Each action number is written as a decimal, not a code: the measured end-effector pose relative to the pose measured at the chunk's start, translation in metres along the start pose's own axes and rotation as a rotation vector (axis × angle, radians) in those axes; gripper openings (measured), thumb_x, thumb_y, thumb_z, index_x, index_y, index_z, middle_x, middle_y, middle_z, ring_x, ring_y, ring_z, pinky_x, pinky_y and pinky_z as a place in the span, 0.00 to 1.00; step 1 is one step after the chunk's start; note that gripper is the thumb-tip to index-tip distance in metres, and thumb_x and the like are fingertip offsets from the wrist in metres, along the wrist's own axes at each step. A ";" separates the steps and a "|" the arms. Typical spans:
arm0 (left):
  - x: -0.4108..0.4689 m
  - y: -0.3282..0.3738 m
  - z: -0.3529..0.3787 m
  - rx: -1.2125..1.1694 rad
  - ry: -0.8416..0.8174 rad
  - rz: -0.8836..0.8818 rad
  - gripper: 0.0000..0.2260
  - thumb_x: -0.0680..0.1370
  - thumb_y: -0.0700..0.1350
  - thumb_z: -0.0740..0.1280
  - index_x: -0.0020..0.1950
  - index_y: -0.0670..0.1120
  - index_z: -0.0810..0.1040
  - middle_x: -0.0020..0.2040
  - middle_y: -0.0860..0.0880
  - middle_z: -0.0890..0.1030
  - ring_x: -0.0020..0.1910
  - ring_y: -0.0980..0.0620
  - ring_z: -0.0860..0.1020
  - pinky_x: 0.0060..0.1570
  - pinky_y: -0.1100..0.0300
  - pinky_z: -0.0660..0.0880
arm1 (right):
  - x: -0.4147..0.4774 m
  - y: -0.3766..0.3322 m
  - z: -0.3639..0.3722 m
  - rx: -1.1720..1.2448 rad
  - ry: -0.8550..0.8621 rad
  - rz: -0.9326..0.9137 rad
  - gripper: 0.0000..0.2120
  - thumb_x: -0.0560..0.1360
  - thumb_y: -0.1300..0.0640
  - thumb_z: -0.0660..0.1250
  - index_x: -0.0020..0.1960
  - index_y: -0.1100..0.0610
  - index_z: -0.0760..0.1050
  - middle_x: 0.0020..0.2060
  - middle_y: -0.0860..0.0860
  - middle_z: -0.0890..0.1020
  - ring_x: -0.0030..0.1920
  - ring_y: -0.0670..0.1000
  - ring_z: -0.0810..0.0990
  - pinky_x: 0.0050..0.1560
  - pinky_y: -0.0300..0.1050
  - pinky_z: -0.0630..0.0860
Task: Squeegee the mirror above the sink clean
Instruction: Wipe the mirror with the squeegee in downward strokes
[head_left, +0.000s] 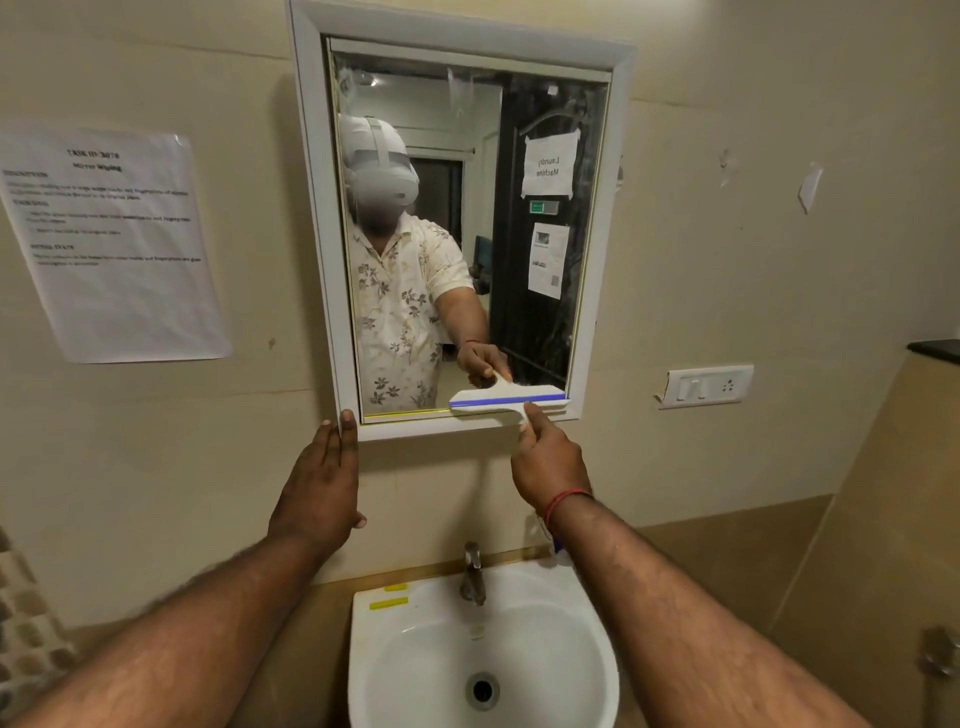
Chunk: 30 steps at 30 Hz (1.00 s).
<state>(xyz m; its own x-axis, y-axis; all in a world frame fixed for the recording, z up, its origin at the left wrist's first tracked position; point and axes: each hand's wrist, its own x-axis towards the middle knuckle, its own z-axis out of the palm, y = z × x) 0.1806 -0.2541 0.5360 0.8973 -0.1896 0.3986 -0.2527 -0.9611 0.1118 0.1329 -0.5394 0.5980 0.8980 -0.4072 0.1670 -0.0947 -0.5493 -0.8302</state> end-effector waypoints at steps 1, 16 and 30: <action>-0.002 0.002 -0.004 -0.001 -0.013 -0.005 0.71 0.74 0.51 0.85 0.83 0.42 0.22 0.91 0.37 0.44 0.91 0.40 0.43 0.87 0.50 0.53 | 0.002 -0.006 -0.006 0.000 -0.024 0.005 0.23 0.89 0.47 0.56 0.84 0.40 0.66 0.73 0.53 0.80 0.67 0.57 0.80 0.70 0.57 0.79; -0.007 -0.016 -0.024 0.186 0.131 0.137 0.70 0.56 0.70 0.87 0.86 0.35 0.63 0.82 0.31 0.71 0.80 0.30 0.71 0.77 0.29 0.69 | -0.017 -0.024 -0.030 -0.072 -0.048 -0.049 0.22 0.88 0.48 0.57 0.81 0.43 0.71 0.73 0.54 0.81 0.70 0.59 0.80 0.73 0.55 0.76; 0.119 0.002 -0.223 0.334 0.436 0.228 0.76 0.63 0.78 0.79 0.89 0.36 0.40 0.89 0.35 0.35 0.90 0.35 0.38 0.87 0.34 0.53 | 0.001 -0.173 -0.082 0.302 0.095 -0.357 0.20 0.88 0.51 0.59 0.79 0.38 0.71 0.52 0.49 0.86 0.49 0.53 0.86 0.57 0.58 0.86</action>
<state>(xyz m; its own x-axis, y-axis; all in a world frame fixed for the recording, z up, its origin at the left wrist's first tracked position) 0.2065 -0.2339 0.7867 0.5848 -0.3662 0.7239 -0.2303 -0.9306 -0.2847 0.1155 -0.5043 0.7855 0.8073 -0.3041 0.5058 0.3540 -0.4363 -0.8272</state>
